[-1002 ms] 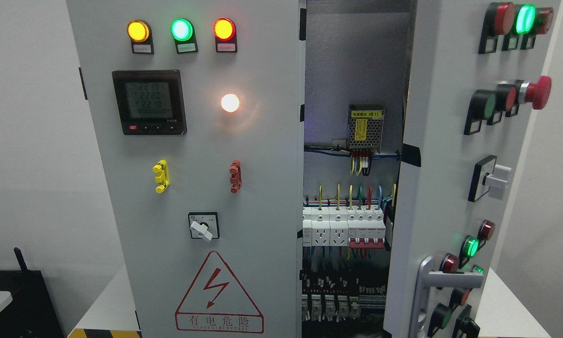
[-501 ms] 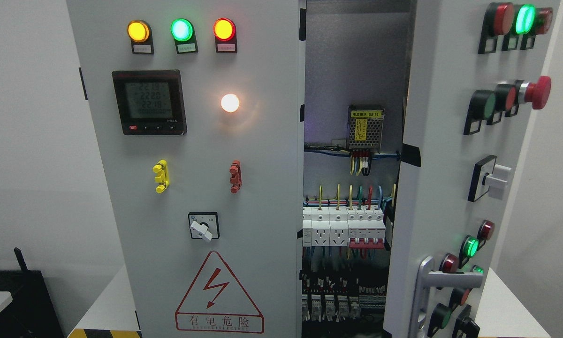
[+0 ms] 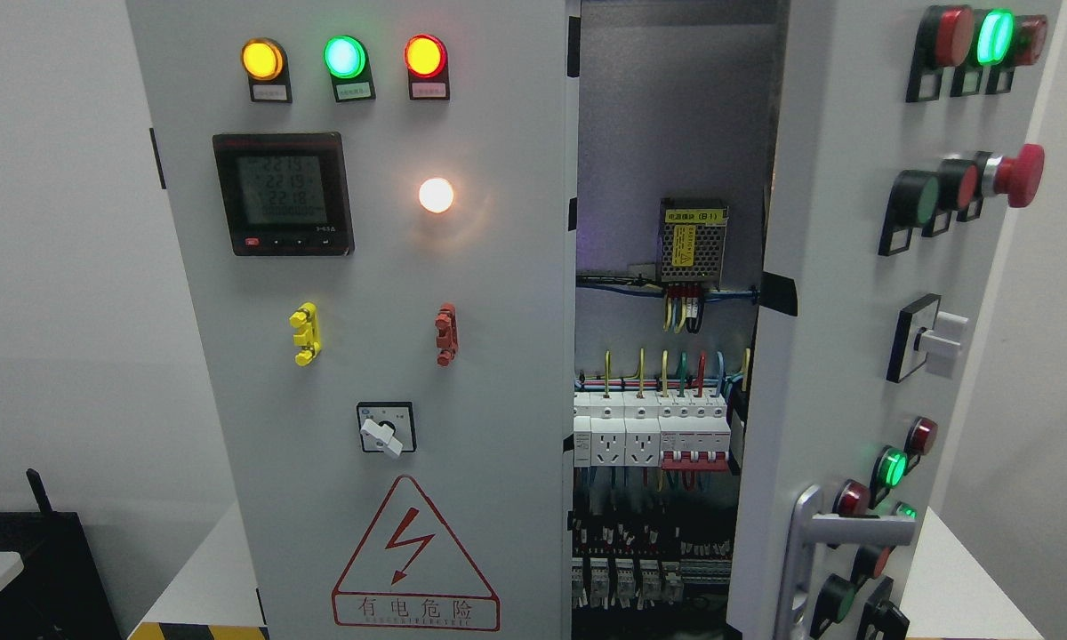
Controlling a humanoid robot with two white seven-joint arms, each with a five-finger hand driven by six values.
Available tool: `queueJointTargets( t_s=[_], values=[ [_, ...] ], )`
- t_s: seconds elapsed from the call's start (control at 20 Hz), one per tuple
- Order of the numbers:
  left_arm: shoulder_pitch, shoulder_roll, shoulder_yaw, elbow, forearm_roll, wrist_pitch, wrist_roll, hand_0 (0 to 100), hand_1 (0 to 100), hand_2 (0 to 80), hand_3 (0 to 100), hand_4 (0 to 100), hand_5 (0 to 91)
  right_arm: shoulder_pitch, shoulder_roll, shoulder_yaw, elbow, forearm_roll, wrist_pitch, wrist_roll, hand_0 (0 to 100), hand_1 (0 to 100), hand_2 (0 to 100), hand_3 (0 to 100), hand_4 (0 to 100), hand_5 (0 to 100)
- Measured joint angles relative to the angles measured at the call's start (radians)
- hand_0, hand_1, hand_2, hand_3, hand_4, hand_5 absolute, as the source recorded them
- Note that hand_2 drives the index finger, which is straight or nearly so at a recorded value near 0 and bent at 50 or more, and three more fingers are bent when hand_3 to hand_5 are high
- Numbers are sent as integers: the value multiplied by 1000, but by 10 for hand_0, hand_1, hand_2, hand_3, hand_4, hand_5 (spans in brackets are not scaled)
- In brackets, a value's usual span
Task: Open door with both hands
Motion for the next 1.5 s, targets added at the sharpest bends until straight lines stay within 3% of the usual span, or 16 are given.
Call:
queueJointTargets(
  t_s=[0.25,0.45,0.75,1.15,1.5],
  values=[
    [127,29,30,-205,14,-287,-19,0,0,0,0,0,0,0,0,0,0,0,0,0,382,0,0,0,0,0],
    [171,46,76,-332,48,-375,-22,0,0,0,0,0,0,0,0,0,0,0,0,0,382,0,0,0,0,0],
    [148,88,170,-488,143,-387,-25,0,0,0,0,0,0,0,0,0,0,0,0,0,382,0,0,0,0,0],
    [-52,169,252,-602,263,-391,-29,0,0,0,0,0,0,0,0,0,0,0,0,0,383,0,0,0,0,0],
    [-246,251,298,-652,370,-192,-25,0,0,0,0,0,0,0,0,0,0,0,0,0,383,0,0,0,0,0]
  ],
)
